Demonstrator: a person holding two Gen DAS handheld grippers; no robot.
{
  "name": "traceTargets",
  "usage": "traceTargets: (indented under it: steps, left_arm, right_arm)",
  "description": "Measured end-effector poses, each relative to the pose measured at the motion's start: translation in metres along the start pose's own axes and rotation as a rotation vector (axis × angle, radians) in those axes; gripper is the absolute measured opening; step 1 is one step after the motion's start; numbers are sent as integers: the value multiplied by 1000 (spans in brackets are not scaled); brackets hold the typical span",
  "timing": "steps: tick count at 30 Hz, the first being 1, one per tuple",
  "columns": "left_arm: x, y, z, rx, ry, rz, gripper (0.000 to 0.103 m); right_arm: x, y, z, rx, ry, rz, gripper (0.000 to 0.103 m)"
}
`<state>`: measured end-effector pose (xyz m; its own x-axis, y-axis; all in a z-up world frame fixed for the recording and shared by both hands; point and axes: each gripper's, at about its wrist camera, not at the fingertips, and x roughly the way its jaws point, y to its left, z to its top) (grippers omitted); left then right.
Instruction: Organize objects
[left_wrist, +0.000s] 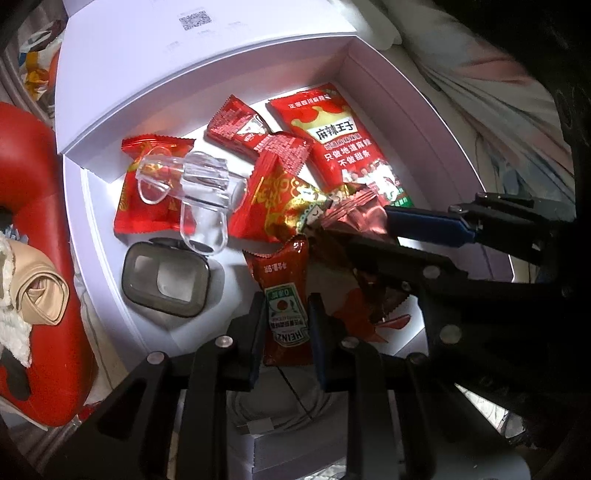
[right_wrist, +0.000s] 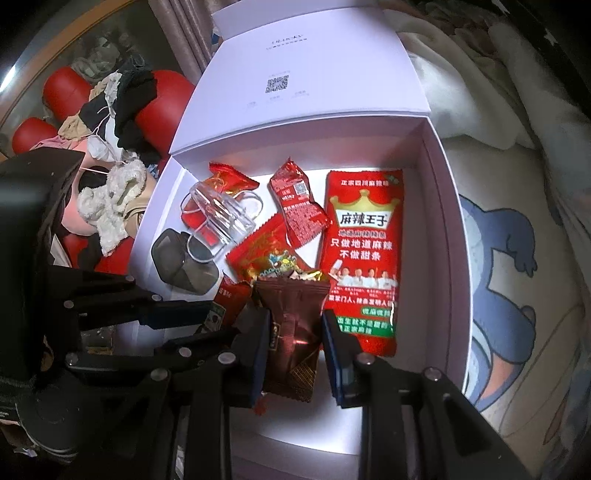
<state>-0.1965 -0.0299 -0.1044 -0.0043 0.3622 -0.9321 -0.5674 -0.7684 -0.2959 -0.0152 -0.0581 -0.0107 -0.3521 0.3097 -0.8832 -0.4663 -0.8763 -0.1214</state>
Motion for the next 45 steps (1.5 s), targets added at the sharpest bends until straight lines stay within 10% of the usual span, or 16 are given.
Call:
traceTargets:
  steps: [20,29,45]
  left_arm:
    - [-24,0,-20,-80,-88,64,26]
    - [-36,5,-27,-118,-102,106,30]
    - [-81,-4,-18,-142,-226,124,57]
  right_arm:
    - [-7,3,4,-69,-23,-63,30]
    - [-16,4,3,-80,-40,-79,47]
    - [-72,10,-6,-99,-154,-94,49]
